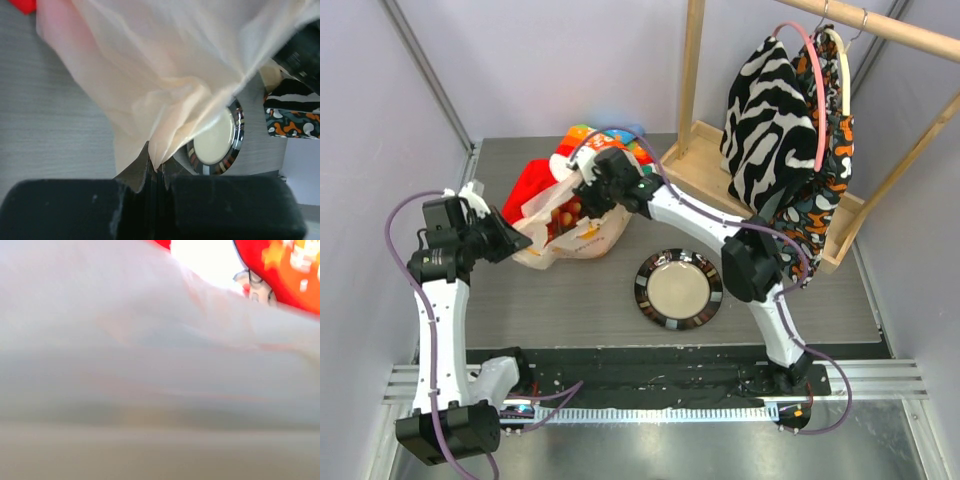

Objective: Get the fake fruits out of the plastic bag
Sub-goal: Adjust the plastic bag at the center of the board, then take out the fake fruit from the plastic bag.

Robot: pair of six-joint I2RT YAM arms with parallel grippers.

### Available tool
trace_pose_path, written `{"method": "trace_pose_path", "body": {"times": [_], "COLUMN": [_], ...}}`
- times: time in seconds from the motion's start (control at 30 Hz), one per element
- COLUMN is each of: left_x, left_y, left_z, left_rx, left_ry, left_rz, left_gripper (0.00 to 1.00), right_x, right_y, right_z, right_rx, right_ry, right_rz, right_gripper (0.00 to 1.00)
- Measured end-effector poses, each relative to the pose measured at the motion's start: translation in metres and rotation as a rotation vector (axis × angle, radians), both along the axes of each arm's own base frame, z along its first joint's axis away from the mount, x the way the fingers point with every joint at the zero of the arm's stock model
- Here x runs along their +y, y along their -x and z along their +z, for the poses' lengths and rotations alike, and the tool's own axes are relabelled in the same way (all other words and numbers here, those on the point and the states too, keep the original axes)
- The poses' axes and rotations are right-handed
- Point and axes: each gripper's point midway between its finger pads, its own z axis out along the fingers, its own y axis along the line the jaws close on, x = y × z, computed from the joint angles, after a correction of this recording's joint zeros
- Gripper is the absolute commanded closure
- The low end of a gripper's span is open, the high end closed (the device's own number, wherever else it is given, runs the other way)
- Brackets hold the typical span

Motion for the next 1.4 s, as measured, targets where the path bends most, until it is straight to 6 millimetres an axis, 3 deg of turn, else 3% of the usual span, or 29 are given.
{"method": "trace_pose_path", "body": {"times": [0.07,0.2,0.3,0.37,0.47,0.67,0.8,0.97,1.1,1.17,1.33,1.4], "left_x": [0.002,0.002,0.003,0.002,0.001,-0.001,-0.001,-0.001,-0.001,-0.001,-0.001,-0.001], "left_y": [0.004,0.007,0.004,0.001,-0.002,-0.007,-0.011,-0.014,-0.014,-0.014,-0.014,-0.015], "left_z": [-0.017,-0.031,-0.029,-0.029,-0.031,-0.034,-0.037,-0.041,-0.041,-0.041,-0.041,-0.04], "left_rx": [0.053,0.1,0.091,0.089,0.099,0.112,0.124,0.134,0.135,0.135,0.133,0.133], "left_ry": [0.004,0.022,0.027,0.031,0.05,0.069,0.077,0.082,0.081,0.08,0.078,0.078], "left_rz": [0.016,0.034,0.038,0.038,0.038,0.03,0.024,0.019,0.018,0.018,0.016,0.016], "left_gripper": [1.0,1.0,1.0,1.0,1.0,1.0,0.99,0.99,0.99,0.99,0.99,0.99], "right_x": [-0.023,-0.061,-0.062,-0.056,-0.051,-0.04,-0.026,-0.002,0.015,0.019,0.021,0.019], "right_y": [0.015,0.089,0.131,0.143,0.134,0.067,0.042,0.049,0.058,0.061,0.063,0.064], "right_z": [-0.015,-0.053,-0.07,-0.073,-0.067,-0.04,-0.038,-0.066,-0.07,-0.075,-0.097,-0.097], "right_rx": [0.044,0.17,0.224,0.226,0.204,0.142,0.167,0.29,0.341,0.355,0.387,0.393], "right_ry": [0.034,0.145,0.192,0.204,0.194,0.095,0.028,-0.029,-0.071,-0.072,-0.043,-0.035], "right_rz": [0.006,0.088,0.167,0.2,0.194,0.07,0.047,0.086,0.116,0.119,0.105,0.102], "right_gripper": [0.33,0.33,0.32,0.31,0.3,0.19,0.12,0.12,0.16,0.19,0.15,0.23]}}
